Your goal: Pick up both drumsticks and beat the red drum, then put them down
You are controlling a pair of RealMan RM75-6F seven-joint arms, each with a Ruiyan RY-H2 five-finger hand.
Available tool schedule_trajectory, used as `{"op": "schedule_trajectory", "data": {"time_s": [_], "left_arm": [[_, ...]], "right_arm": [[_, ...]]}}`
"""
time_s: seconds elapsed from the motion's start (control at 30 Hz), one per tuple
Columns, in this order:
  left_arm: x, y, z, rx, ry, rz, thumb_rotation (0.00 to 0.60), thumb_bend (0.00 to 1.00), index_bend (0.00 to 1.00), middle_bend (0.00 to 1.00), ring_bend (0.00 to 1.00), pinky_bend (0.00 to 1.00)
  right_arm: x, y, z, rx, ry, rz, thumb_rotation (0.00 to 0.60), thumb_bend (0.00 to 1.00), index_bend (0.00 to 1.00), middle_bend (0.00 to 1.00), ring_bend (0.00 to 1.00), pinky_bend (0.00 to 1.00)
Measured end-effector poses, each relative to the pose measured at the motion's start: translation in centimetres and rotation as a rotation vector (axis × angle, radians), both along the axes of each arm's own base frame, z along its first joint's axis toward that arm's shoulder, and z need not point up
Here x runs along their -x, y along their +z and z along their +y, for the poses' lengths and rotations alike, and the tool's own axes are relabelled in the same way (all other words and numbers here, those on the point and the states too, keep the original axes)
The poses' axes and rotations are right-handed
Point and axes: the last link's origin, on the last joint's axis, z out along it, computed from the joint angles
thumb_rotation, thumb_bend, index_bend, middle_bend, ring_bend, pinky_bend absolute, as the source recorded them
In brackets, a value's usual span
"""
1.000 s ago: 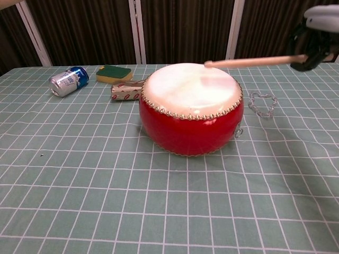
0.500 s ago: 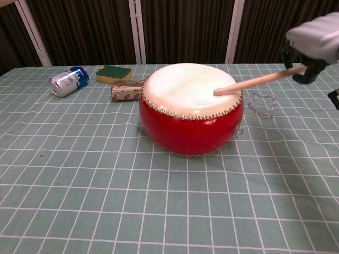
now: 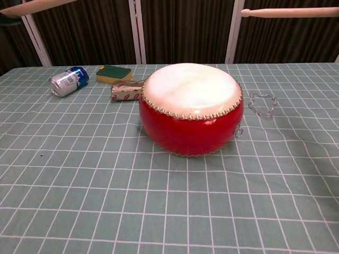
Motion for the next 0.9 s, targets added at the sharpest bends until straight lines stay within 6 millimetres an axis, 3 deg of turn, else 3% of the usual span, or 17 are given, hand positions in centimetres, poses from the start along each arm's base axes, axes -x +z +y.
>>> {"op": "schedule_trajectory", "data": {"time_s": [0.7, 0.9], "left_arm": [[-9.3, -9.4, 5.8, 0.045, -0.086, 0.114, 0.600, 0.53, 0.81, 1.00, 1.00, 1.00], [-10.5, -12.1, 7.3, 0.074, -0.076, 0.226, 0.600, 0.54, 0.82, 1.00, 1.00, 1.00]], "right_arm": [[5.2, 2.5, -0.5, 0.005, -0.055, -0.085, 0.600, 0.66, 0.94, 1.00, 1.00, 1.00], [6.6, 2.6, -0.7, 0.000, -0.078, -0.083, 0.600, 0.66, 0.94, 1.00, 1.00, 1.00]]}}
